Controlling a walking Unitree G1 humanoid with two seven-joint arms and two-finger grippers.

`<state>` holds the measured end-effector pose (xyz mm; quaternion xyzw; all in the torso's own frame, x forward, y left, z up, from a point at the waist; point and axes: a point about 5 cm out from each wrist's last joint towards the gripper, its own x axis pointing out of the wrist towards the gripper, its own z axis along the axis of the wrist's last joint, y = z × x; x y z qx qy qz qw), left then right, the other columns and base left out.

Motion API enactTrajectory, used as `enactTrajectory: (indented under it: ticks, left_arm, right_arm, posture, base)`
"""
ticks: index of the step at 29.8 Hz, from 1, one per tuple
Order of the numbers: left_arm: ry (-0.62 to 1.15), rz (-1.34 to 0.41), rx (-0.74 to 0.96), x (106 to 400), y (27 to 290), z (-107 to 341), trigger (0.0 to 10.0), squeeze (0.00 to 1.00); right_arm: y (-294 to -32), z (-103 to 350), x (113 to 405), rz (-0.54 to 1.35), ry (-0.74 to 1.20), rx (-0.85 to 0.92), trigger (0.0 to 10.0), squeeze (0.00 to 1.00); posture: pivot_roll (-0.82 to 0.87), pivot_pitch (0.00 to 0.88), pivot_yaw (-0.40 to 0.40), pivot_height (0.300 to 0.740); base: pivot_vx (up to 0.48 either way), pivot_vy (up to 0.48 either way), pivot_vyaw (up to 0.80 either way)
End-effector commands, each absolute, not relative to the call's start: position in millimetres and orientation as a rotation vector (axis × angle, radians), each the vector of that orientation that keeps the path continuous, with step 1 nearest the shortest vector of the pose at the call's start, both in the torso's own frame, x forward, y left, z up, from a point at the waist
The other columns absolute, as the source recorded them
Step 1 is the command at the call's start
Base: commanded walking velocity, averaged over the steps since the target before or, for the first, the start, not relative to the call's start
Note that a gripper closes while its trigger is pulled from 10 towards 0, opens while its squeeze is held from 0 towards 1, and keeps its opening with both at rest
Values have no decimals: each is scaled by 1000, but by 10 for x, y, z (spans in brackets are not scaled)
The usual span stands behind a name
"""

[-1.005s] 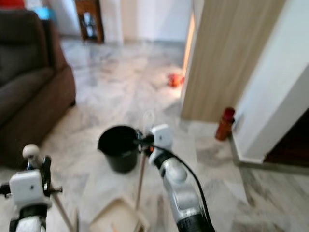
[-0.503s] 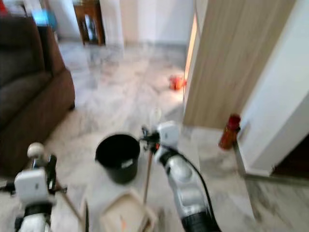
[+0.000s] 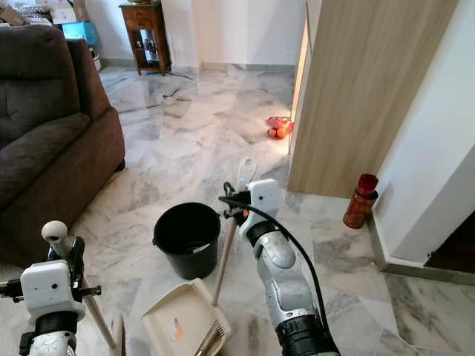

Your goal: Sweep floor

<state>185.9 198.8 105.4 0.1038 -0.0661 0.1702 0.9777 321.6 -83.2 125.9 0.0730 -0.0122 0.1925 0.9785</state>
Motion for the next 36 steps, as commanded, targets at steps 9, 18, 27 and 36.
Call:
enactTrajectory:
  ticks: [9,18,27,36]
  left_arm:
    - [-172,338,228,1875,1991,1131,10000,0]
    - [-177,339,224,1880,1990,1138,10000,0]
    - [-201,338,220,1886,1989,1168,10000,0]
    - [-189,344,226,1878,1995,1161,10000,0]
  right_arm:
    - [-762,1858,3356,379,-199,236,10000,0]
    - [-810,2172,3425,370,-283,245,10000,0]
    - [-853,2320,3465,346,-326,253,10000,0]
    - [-807,2324,3455,342,-330,278,10000,0]
  posture:
    - [-15,0,48,740]
    - [-17,0,47,740]
    - [-13,0,46,740]
    - [-8,0,50,740]
  base:
    - [0,0,0]
    - [0,0,0]
    - [0,0,0]
    - [69,0,0]
